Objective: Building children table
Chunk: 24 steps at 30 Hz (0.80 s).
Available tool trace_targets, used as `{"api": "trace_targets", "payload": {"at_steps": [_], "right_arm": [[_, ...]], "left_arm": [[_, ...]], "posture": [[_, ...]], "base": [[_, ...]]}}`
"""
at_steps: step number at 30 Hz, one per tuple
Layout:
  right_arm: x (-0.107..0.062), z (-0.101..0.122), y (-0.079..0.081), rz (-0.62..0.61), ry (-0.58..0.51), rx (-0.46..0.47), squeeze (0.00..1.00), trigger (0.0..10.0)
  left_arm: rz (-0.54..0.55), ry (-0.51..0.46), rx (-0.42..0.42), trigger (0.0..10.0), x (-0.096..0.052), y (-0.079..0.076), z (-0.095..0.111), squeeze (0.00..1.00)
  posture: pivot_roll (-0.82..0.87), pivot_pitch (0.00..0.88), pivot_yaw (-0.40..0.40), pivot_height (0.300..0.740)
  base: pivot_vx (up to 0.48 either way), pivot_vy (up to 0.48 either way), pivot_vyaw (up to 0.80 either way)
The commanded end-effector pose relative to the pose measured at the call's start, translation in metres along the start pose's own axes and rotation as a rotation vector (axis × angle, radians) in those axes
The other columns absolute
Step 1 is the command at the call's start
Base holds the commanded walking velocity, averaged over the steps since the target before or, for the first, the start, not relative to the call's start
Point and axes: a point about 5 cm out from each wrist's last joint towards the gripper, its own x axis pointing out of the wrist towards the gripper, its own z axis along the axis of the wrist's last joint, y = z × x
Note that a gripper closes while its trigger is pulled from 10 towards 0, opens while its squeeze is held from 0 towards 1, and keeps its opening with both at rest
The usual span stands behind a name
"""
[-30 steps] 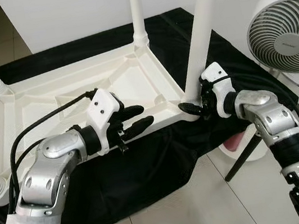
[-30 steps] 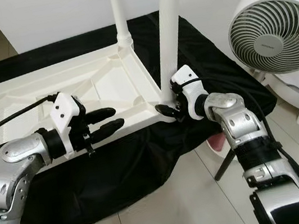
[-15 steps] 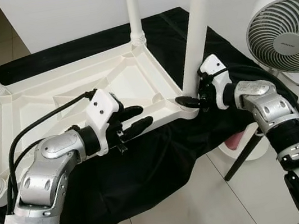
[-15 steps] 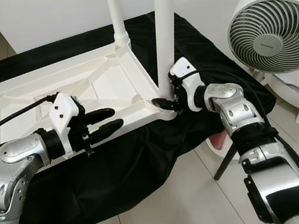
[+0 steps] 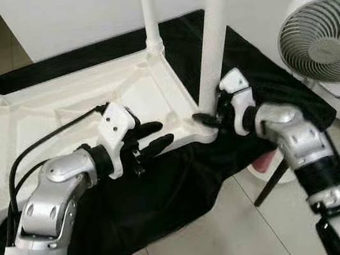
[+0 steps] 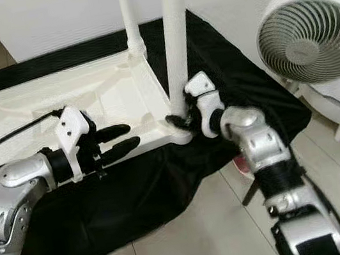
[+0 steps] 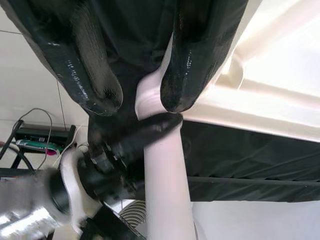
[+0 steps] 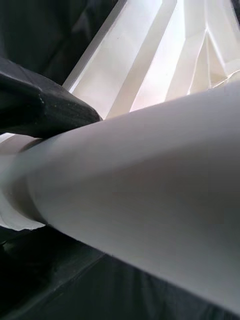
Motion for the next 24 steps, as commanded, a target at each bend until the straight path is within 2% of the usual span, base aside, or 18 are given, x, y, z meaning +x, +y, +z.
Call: {"api": "trace_targets", "payload": {"at_steps": [1,2,5,6,7,8,9,11,14,15,18,20,23,24], "right_arm": [[0.008,-0.014,0.016,0.033,0.056,0.07,0.0,0.0],[0.009,-0.017,0.017,-0.002,0.072,0.081,0.0,0.0],[0.011,-0.032,0.008,-0.227,0.136,0.091,0.0,0.0],[0.011,-0.032,0.008,-0.227,0.136,0.091,0.0,0.0],[0.01,-0.034,0.002,-0.337,0.149,0.108,0.0,0.0],[0.01,-0.034,0.002,-0.337,0.149,0.108,0.0,0.0],[0.006,-0.035,-0.005,-0.488,0.158,0.137,0.0,0.0],[-0.002,-0.039,-0.013,-0.679,0.183,0.209,0.0,0.0],[-0.009,-0.038,-0.015,-0.82,0.181,0.265,0.0,0.0],[-0.009,-0.038,-0.015,-0.82,0.181,0.265,0.0,0.0],[-0.02,-0.035,-0.011,-1.074,0.148,0.365,0.0,0.0],[-0.019,-0.033,-0.005,-1.135,0.139,0.398,0.0,0.0],[-0.013,-0.029,0.0,-1.114,0.122,0.384,0.0,0.0],[-0.01,-0.024,0.002,-1.092,0.104,0.339,0.0,3.2]], "left_arm": [[0.037,0.008,-0.01,10.0,-0.001,0.001,-0.002,0.0],[0.035,0.008,-0.009,10.0,0.0,0.002,-0.002,0.0],[0.032,0.006,-0.008,10.0,0.0,0.002,-0.001,0.0],[0.032,0.006,-0.008,10.0,0.0,0.002,-0.001,0.0],[0.031,0.006,-0.007,10.0,0.0,0.002,-0.001,0.0],[0.031,0.006,-0.007,10.0,0.0,0.002,-0.001,0.0],[0.03,0.006,-0.008,10.0,0.0,0.002,-0.001,0.0],[0.03,0.007,-0.008,10.0,0.0,0.001,-0.001,0.0],[0.03,0.007,-0.009,10.0,0.0,0.001,-0.001,0.0],[0.03,0.007,-0.009,10.0,0.0,0.001,-0.001,0.0],[0.026,0.005,-0.012,10.0,0.001,0.0,-0.001,0.0],[0.025,0.003,-0.013,10.0,0.001,0.0,-0.001,0.0],[0.024,0.002,-0.013,10.0,0.001,0.0,-0.001,0.0],[0.024,0.003,-0.012,10.0,0.002,0.0,-0.001,0.0]], "posture": [[-0.09,0.167,0.076,0.74],[-0.09,0.167,0.076,0.74],[-0.09,0.167,0.076,0.74],[-0.09,0.167,0.076,0.74],[-0.09,0.167,0.076,0.74],[-0.09,0.167,0.076,0.74],[-0.09,0.164,0.079,0.74],[-0.09,0.164,0.079,0.74],[-0.1,0.165,0.075,0.74],[-0.1,0.165,0.075,0.74],[-0.1,0.165,0.074,0.74],[-0.1,0.165,0.074,0.74],[-0.1,0.165,0.074,0.74],[-0.1,0.167,0.074,0.74]], "base": [[0.0,0.0,0.0],[0.0,0.0,0.0],[0.0,0.0,0.0],[0.0,0.0,0.0],[0.0,0.0,0.0],[0.0,0.0,0.0],[0.0,0.0,0.0],[0.0,0.0,0.0],[0.0,0.0,0.0],[0.0,0.0,0.0],[0.0,0.0,0.0],[0.0,0.0,0.0],[0.0,0.0,0.0],[0.0,0.0,0.0]]}}
